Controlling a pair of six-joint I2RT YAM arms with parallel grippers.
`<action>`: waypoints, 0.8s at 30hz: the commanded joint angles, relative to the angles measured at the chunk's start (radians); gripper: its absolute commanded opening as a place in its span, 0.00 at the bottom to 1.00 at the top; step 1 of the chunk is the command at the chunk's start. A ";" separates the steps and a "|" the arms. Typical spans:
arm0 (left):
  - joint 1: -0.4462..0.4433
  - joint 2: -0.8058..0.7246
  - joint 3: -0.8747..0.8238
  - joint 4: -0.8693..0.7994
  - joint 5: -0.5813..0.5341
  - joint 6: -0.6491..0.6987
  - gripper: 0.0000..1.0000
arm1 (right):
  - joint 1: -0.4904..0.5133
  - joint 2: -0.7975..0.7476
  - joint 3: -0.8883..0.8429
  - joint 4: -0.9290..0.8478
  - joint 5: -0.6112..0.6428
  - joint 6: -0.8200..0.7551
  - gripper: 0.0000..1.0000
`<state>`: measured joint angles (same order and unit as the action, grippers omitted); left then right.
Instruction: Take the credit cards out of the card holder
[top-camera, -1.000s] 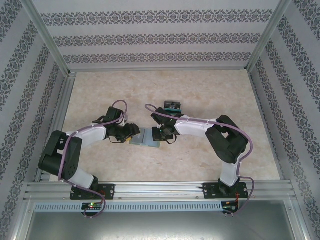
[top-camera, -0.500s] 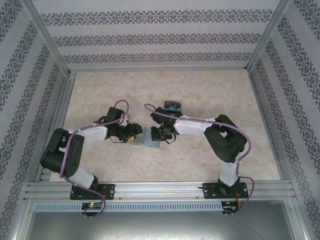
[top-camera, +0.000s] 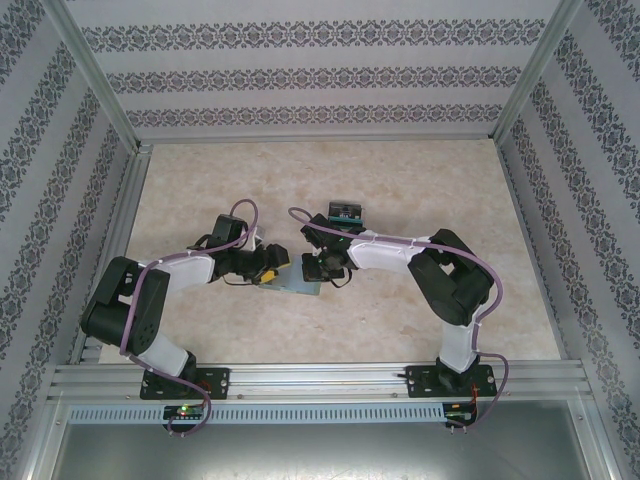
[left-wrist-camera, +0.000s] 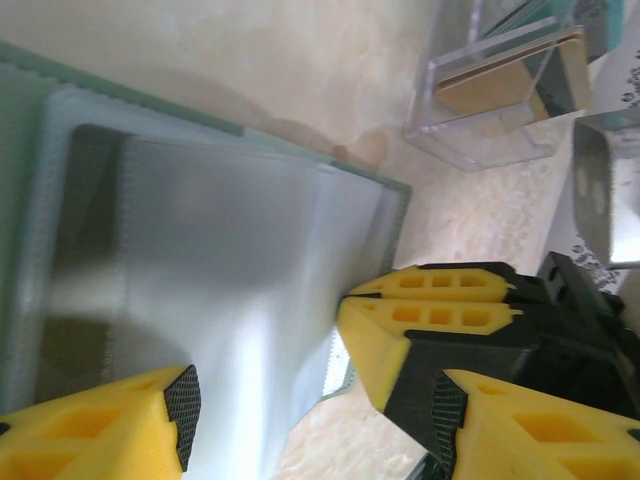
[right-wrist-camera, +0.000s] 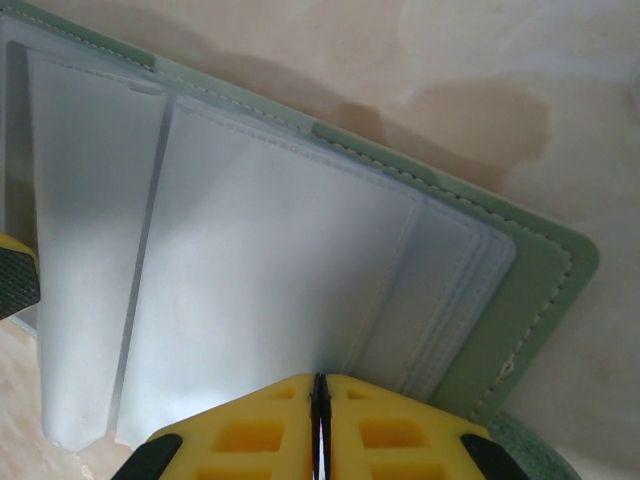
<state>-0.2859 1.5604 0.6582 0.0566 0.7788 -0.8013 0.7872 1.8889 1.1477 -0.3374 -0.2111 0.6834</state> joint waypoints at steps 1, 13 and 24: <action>0.000 -0.013 -0.014 0.093 0.046 -0.039 0.65 | -0.008 0.004 -0.015 0.003 0.002 0.019 0.14; 0.001 -0.086 0.014 -0.078 -0.137 0.027 0.65 | -0.010 -0.082 -0.049 -0.006 0.048 0.035 0.21; 0.013 -0.034 0.062 -0.202 -0.234 0.096 0.66 | -0.012 -0.045 -0.055 -0.003 0.054 0.042 0.23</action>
<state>-0.2855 1.4998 0.7021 -0.0822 0.5747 -0.7403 0.7872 1.8217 1.0973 -0.3317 -0.1688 0.7120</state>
